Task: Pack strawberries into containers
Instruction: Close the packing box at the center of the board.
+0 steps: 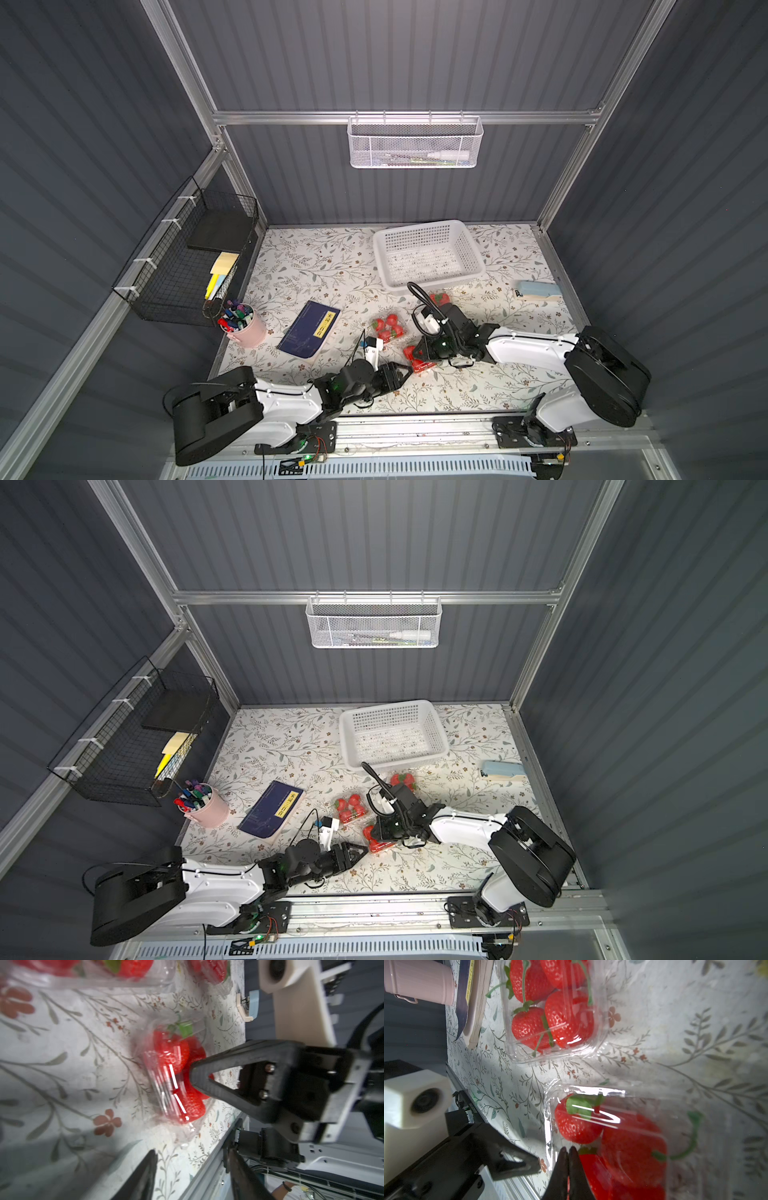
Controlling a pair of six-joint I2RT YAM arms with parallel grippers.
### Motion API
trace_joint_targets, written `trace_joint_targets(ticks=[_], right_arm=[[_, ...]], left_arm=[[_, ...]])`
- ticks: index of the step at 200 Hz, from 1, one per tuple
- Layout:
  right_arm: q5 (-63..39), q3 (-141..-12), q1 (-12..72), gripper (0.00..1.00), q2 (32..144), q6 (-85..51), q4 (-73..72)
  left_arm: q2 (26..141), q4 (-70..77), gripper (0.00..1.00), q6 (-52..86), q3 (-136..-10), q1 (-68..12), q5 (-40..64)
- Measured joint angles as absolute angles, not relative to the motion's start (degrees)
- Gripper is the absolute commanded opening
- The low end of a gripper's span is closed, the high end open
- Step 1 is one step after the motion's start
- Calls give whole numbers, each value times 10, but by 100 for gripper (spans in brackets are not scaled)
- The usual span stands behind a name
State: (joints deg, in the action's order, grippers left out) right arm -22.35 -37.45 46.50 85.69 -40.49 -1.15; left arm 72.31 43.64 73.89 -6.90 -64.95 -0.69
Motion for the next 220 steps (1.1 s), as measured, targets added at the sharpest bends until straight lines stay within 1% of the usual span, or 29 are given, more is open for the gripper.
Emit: trace_joint_targets(ticks=[16, 60, 91, 129, 147, 205, 220], right_arm=[[-225, -371, 465, 8, 857, -405, -17], [-227, -367, 465, 8, 858, -407, -27], [-228, -364, 465, 7, 858, -409, -33], [-234, -364, 465, 8, 864, -410, -41], [-237, -363, 465, 8, 866, -410, -45], [-240, -359, 465, 7, 867, -411, -51], [-239, -357, 465, 7, 867, -412, -55]], left_arm=[[750, 439, 66, 742, -69, -649, -7], [811, 501, 61, 742, -81, -649, -7], [842, 535, 52, 742, -87, -649, -6], [846, 560, 43, 742, -89, -649, -5], [852, 569, 33, 745, -90, -649, -5], [903, 597, 26, 741, -107, -649, 6], [908, 597, 22, 741, -111, -649, 10]])
